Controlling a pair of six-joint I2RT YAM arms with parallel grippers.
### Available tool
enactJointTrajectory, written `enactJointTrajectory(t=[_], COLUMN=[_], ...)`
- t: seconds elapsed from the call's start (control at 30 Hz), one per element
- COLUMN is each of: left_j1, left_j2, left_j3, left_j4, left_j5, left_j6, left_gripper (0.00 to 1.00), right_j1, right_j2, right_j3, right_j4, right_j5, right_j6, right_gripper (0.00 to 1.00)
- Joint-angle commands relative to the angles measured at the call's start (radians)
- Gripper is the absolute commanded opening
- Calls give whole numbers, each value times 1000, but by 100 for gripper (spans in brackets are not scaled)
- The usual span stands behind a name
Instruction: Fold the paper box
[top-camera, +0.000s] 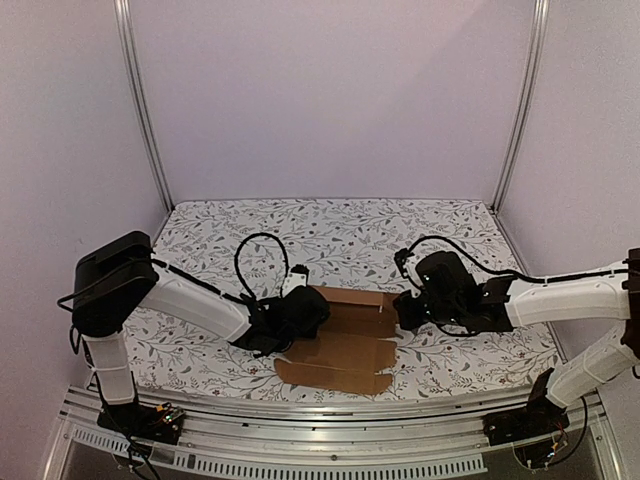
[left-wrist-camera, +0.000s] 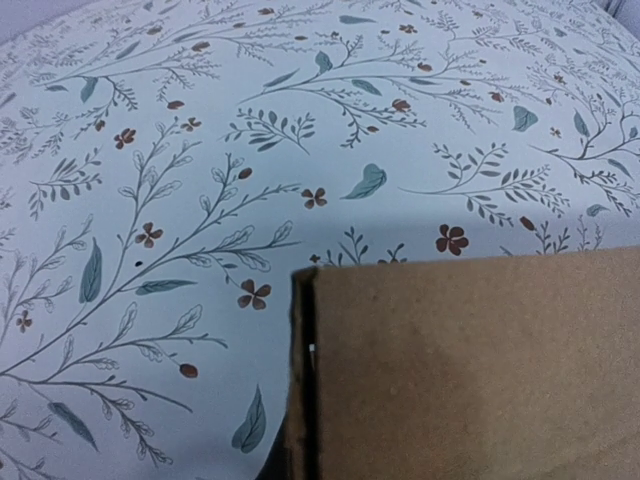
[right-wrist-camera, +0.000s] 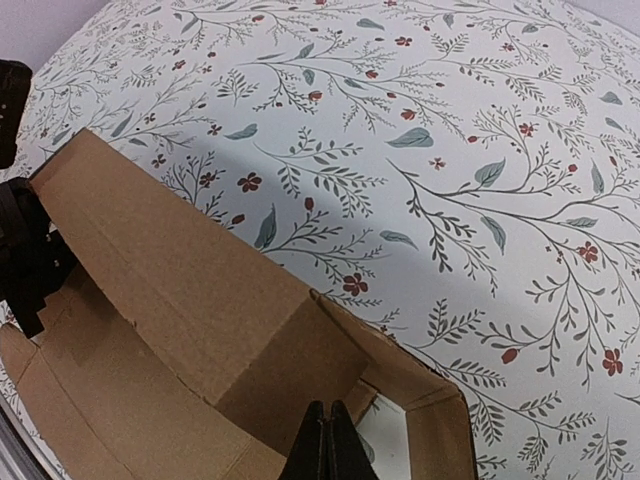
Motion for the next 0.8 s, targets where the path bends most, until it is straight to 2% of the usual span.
enactJointTrajectory(t=[0.0, 0.27, 0.77], left_j1=[7, 7, 9], left_j2=[-16, -32, -37], left_j3=[3, 0, -1], left_j4=[-65, -70, -37], left_j5=[36, 89, 242], left_j6=[-18, -32, -84], left_gripper=[0, 0, 0], right_j1=[-10, -15, -17], right_j2=[64, 138, 120], right_j3=[46, 42, -34], right_j4=[72, 172, 422], right_j5=[-25, -64, -148], right_j6=[-15, 23, 174], right_gripper=[0, 0, 0])
